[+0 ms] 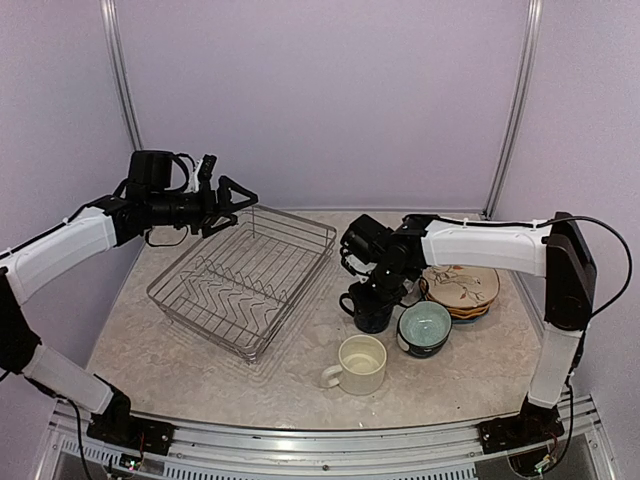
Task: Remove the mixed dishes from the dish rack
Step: Place the cup at the center of the board, then reset both arms
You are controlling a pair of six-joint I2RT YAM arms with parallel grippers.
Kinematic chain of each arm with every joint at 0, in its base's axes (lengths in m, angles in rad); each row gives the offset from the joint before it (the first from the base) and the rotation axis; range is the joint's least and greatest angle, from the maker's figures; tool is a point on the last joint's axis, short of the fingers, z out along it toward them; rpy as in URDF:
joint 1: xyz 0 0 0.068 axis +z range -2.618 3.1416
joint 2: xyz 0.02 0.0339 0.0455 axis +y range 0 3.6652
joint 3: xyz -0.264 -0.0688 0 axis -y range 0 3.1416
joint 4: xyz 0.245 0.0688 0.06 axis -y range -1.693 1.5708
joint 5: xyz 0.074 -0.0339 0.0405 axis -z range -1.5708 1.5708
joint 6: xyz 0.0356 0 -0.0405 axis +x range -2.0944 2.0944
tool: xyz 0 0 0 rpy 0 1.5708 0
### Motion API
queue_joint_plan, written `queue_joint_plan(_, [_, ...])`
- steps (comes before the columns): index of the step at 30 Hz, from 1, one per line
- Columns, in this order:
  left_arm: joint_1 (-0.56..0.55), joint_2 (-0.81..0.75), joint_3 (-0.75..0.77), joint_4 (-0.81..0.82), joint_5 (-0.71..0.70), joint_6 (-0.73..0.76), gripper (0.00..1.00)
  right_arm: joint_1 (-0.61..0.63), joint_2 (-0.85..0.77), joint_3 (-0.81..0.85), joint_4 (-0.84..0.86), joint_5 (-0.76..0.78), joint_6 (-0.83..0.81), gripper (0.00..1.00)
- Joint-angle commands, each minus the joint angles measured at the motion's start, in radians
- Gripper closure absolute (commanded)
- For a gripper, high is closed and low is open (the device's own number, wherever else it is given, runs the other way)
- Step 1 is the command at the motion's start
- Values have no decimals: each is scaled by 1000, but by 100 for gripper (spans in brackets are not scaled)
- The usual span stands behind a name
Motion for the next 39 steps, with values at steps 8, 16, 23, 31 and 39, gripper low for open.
queue_joint_plan(8, [-3,-218,10,-75,-285,108,1,5,-323,-64,174,192,-63,14])
queue_joint_plan(16, [1,-429,-55,-38,-489,183,1,-2,-709,-267,428,381,-175,0])
queue_joint_plan(23, [1,-622,-76,-26,-646,251,1,-1,-1052,-463,682,466,-301,0])
queue_joint_plan(31, [1,-808,-132,34,-755,301,1,-2,-1220,-487,724,550,-346,0])
queue_joint_plan(39, [1,-856,-160,95,-780,312,1,-2,-1244,-477,699,599,-325,0])
